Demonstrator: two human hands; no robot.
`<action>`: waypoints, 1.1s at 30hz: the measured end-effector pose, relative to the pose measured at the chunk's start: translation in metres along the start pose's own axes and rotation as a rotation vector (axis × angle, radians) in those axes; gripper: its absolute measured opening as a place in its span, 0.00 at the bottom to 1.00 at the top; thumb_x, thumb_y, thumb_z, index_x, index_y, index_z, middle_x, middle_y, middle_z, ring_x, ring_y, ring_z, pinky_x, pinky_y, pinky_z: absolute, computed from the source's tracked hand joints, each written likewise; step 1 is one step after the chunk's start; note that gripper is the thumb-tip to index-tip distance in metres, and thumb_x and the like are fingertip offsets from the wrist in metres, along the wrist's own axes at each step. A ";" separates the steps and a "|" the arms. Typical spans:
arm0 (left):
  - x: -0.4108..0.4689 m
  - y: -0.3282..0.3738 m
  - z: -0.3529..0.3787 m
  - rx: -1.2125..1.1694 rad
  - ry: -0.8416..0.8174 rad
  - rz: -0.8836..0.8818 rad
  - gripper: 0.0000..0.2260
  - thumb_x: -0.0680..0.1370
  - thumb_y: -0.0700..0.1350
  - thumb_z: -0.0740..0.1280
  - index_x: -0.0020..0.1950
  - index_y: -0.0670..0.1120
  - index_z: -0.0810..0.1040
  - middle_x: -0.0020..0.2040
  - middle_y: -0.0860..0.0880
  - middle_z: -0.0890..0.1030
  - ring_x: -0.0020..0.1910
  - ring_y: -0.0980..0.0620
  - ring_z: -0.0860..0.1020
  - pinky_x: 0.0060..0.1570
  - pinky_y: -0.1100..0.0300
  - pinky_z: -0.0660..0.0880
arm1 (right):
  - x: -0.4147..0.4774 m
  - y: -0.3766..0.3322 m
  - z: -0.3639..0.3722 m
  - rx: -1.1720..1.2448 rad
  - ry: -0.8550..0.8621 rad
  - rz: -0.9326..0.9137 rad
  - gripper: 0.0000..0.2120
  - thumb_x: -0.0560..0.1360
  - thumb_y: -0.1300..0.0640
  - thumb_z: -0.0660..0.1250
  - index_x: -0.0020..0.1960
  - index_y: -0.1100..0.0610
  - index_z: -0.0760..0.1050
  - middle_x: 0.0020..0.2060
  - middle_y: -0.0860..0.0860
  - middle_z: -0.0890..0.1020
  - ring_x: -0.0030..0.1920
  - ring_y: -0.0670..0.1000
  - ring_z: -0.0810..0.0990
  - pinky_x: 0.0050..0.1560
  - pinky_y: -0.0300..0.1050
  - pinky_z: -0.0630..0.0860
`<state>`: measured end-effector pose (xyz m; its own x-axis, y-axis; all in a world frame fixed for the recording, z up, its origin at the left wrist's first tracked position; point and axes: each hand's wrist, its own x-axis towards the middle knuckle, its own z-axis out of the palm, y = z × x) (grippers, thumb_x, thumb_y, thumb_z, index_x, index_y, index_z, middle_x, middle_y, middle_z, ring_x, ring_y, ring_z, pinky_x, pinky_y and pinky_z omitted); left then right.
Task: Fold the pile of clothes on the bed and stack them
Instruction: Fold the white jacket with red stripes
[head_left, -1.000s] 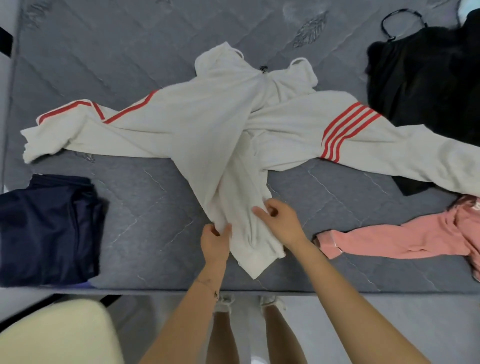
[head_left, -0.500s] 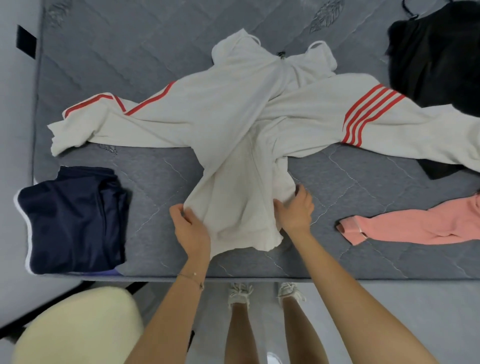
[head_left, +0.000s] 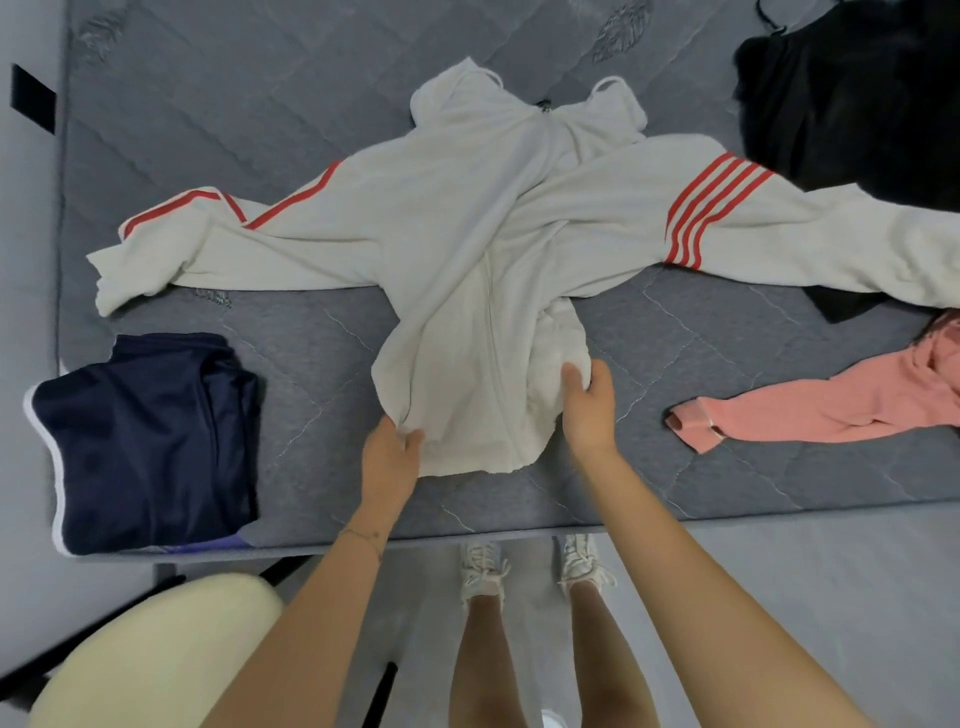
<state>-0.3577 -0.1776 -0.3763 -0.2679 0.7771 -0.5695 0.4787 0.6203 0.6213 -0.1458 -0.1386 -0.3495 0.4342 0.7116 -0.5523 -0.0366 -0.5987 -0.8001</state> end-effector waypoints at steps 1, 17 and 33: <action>-0.005 0.003 -0.002 -0.011 0.019 0.048 0.13 0.81 0.38 0.63 0.65 0.40 0.72 0.56 0.46 0.78 0.55 0.48 0.76 0.57 0.57 0.72 | -0.003 -0.003 -0.001 0.033 0.033 -0.007 0.03 0.81 0.59 0.59 0.51 0.59 0.69 0.41 0.47 0.73 0.39 0.43 0.72 0.39 0.33 0.71; -0.076 0.016 0.012 -0.046 0.224 0.029 0.10 0.80 0.51 0.65 0.53 0.46 0.70 0.46 0.51 0.75 0.42 0.53 0.72 0.40 0.60 0.67 | -0.033 0.005 -0.139 0.018 0.349 -0.151 0.05 0.80 0.61 0.58 0.50 0.59 0.72 0.40 0.46 0.75 0.42 0.47 0.74 0.45 0.40 0.72; -0.107 -0.003 0.053 0.252 0.233 0.038 0.31 0.75 0.43 0.72 0.75 0.44 0.63 0.67 0.39 0.69 0.65 0.42 0.67 0.63 0.49 0.66 | -0.059 0.093 -0.197 -0.153 0.244 0.185 0.11 0.78 0.63 0.64 0.60 0.61 0.71 0.50 0.55 0.77 0.51 0.55 0.76 0.49 0.42 0.69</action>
<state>-0.2861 -0.2682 -0.3461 -0.4159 0.8207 -0.3918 0.6758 0.5672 0.4707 0.0022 -0.3091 -0.3453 0.6363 0.4877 -0.5977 -0.0076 -0.7707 -0.6371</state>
